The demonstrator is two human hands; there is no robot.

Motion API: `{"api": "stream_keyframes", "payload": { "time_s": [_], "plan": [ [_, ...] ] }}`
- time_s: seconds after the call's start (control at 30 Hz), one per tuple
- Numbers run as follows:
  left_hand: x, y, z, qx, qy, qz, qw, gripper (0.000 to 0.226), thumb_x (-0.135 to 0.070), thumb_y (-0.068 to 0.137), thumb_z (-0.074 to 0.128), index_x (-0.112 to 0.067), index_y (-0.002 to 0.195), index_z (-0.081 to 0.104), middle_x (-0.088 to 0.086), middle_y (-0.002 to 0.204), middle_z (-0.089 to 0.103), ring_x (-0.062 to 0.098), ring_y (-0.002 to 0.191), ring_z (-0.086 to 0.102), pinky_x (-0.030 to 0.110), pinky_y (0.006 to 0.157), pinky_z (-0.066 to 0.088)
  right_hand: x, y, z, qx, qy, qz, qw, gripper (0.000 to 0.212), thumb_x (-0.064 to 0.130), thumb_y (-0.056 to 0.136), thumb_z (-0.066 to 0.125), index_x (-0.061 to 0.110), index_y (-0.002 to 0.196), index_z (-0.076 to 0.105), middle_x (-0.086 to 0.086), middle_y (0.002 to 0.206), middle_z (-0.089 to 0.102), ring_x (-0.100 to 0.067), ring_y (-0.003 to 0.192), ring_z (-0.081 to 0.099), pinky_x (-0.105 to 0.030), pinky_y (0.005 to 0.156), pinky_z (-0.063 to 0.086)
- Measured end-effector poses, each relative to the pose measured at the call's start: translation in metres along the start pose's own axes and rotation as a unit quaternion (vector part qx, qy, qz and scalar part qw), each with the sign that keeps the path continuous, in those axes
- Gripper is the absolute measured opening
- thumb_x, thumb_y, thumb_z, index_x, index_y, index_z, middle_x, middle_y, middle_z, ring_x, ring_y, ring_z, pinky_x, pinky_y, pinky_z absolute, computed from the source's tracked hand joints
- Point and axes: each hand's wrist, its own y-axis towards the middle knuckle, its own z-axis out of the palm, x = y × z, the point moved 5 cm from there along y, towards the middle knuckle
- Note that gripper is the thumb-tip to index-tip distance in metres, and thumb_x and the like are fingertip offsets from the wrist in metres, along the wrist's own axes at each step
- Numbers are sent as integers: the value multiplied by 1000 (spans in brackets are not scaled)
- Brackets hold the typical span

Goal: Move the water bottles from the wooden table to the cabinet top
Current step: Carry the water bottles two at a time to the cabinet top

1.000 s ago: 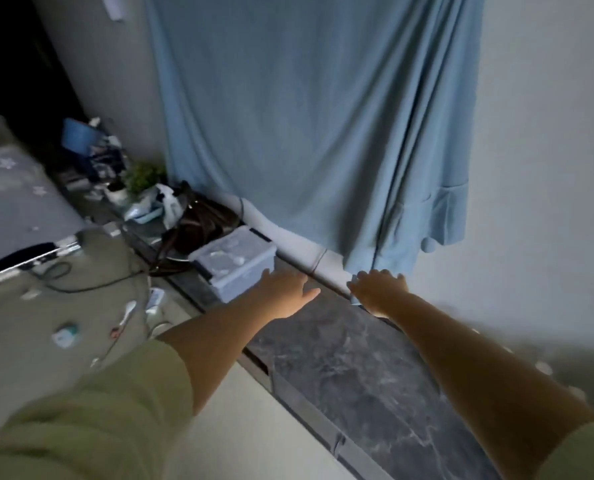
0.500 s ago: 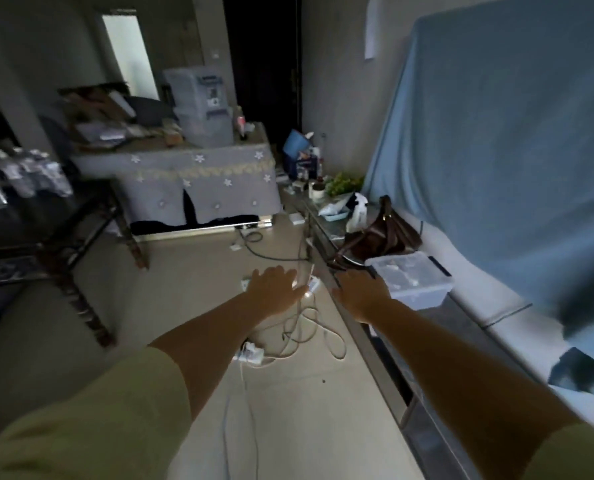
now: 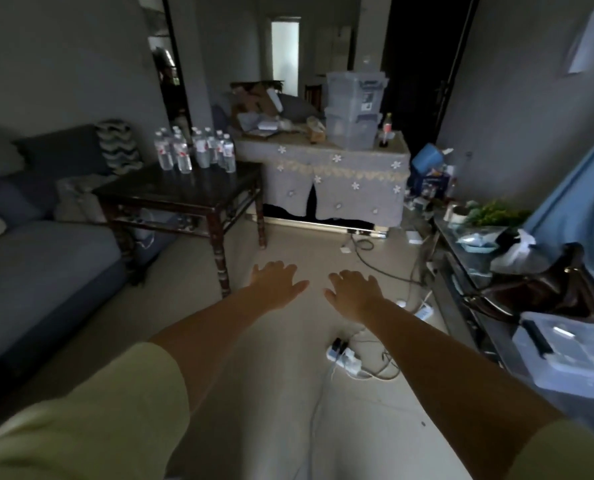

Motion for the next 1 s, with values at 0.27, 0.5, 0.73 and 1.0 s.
{"api": "stream_keyframes", "payload": {
  "time_s": [0.27, 0.5, 0.73, 1.0],
  "plan": [
    [130, -7, 5, 29, -36, -110, 993, 52, -56, 95, 31, -23, 134, 44, 9, 135, 50, 29, 123, 47, 49, 105, 34, 104, 89, -5, 21, -25, -97, 995, 49, 45, 102, 27, 18, 141, 37, -10, 142, 44, -28, 130, 42, -46, 105, 32],
    [209, 44, 21, 21, -34, -162, 986, 51, -52, 95, 35, -23, 136, 41, 8, 135, 48, 29, 124, 45, 46, 103, 32, 148, 190, 7, -16, -14, -163, 986, 52, 45, 103, 24, 19, 147, 29, -7, 156, 28, -24, 145, 23, -49, 115, 21],
    [289, 153, 30, 20, -24, -218, 975, 52, -56, 96, 30, -23, 134, 42, 7, 134, 50, 28, 123, 47, 44, 98, 36, 169, 322, 9, -35, -29, -207, 977, 54, 46, 102, 24, 19, 149, 28, -6, 157, 25, -23, 146, 21, -49, 115, 19],
    [347, 213, 39, 46, -38, -238, 969, 55, -57, 96, 29, -22, 138, 39, 8, 139, 46, 28, 128, 43, 47, 106, 32, 195, 432, 12, 21, -37, -216, 975, 49, 47, 101, 27, 20, 142, 37, -6, 149, 37, -24, 139, 32, -50, 112, 24]
  ]
}}
